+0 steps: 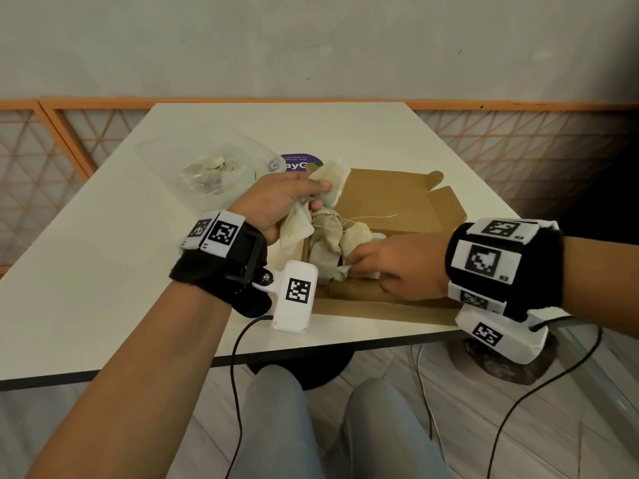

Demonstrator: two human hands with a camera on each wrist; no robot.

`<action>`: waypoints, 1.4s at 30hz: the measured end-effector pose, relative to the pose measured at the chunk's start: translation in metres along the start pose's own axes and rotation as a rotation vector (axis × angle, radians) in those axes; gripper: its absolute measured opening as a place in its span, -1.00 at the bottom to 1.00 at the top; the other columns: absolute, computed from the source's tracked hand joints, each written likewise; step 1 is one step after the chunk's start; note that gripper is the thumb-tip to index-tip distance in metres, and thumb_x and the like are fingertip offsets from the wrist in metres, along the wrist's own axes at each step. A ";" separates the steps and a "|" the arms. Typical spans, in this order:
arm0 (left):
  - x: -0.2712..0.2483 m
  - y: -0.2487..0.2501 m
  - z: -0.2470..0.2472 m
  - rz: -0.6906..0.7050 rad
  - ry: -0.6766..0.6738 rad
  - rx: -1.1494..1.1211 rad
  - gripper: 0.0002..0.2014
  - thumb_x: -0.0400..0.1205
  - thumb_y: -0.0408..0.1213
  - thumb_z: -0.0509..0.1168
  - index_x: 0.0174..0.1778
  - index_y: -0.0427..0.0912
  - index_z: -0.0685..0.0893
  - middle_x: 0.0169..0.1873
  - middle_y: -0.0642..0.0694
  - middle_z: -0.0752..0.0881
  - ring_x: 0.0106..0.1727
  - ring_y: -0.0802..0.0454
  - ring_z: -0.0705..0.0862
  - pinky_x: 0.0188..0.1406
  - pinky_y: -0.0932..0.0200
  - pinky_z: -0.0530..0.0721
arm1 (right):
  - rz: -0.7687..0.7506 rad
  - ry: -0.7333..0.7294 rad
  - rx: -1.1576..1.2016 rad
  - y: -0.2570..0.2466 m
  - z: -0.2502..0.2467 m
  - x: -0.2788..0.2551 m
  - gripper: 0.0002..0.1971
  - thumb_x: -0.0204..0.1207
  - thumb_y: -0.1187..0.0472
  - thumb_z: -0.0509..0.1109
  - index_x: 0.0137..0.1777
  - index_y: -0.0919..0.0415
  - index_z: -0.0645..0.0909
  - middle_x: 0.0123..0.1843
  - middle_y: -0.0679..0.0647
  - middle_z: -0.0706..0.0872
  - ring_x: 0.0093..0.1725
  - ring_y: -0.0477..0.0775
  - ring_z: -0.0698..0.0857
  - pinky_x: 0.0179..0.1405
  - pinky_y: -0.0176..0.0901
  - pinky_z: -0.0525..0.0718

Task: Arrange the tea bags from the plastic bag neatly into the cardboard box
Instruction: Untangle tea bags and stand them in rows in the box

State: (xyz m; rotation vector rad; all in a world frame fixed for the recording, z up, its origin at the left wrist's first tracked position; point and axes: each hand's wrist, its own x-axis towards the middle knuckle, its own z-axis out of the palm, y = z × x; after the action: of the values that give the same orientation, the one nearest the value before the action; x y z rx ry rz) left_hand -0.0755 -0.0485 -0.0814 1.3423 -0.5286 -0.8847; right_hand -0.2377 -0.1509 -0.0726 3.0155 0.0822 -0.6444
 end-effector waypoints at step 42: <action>-0.009 -0.009 0.041 0.104 -0.150 0.024 -0.72 0.66 -0.19 0.26 -0.32 -0.14 0.77 -0.40 -0.05 0.73 -0.52 0.13 0.60 -0.42 0.30 0.59 | 0.237 0.770 1.533 0.033 -0.041 -0.002 -0.90 0.43 0.47 0.42 -0.15 0.30 0.68 -0.37 0.16 0.68 -0.50 -0.14 0.64 -0.49 -0.43 0.59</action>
State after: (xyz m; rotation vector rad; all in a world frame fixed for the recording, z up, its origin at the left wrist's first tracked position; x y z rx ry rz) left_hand -0.1152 -0.0662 -0.0816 1.2646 -0.7210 -0.9000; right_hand -0.2207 -0.1809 -0.0328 4.1949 -1.2459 1.0427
